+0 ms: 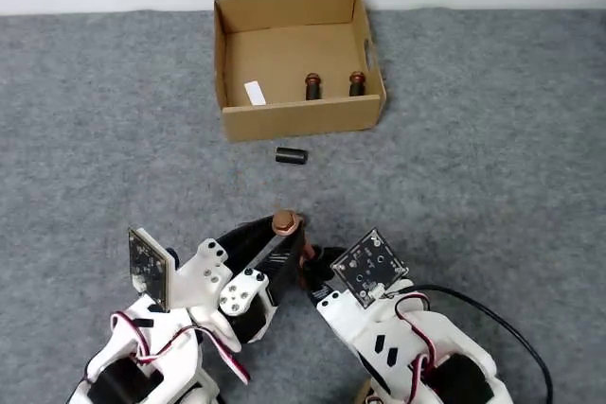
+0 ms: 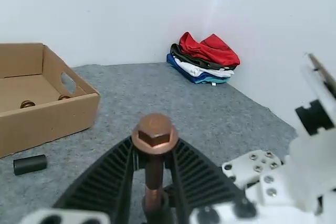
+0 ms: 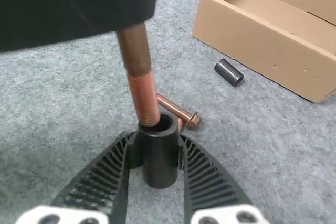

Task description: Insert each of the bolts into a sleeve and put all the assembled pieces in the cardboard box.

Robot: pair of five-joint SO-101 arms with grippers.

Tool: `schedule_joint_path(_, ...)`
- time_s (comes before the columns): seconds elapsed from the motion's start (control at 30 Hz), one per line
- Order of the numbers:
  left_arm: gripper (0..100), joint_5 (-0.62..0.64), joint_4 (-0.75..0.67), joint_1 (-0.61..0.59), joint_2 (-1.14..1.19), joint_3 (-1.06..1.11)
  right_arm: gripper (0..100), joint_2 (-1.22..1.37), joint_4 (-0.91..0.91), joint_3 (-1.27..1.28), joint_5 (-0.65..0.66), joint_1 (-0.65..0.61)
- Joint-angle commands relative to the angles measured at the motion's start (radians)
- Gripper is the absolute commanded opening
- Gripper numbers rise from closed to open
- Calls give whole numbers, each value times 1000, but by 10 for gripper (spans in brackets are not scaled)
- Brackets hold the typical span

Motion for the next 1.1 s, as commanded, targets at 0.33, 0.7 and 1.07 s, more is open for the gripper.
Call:
schedule_joint_path(0.33,5,9,-71,14,-9,70,8,-4,-30,-5,9,-12)
schedule_joint_path(0.7,6,6,106,68,-5,82,8,-4,-30,-3,9,-7)
schedule_joint_path(1.07,142,-72,138,98,-5,163,8,-4,-28,-3,9,-7)
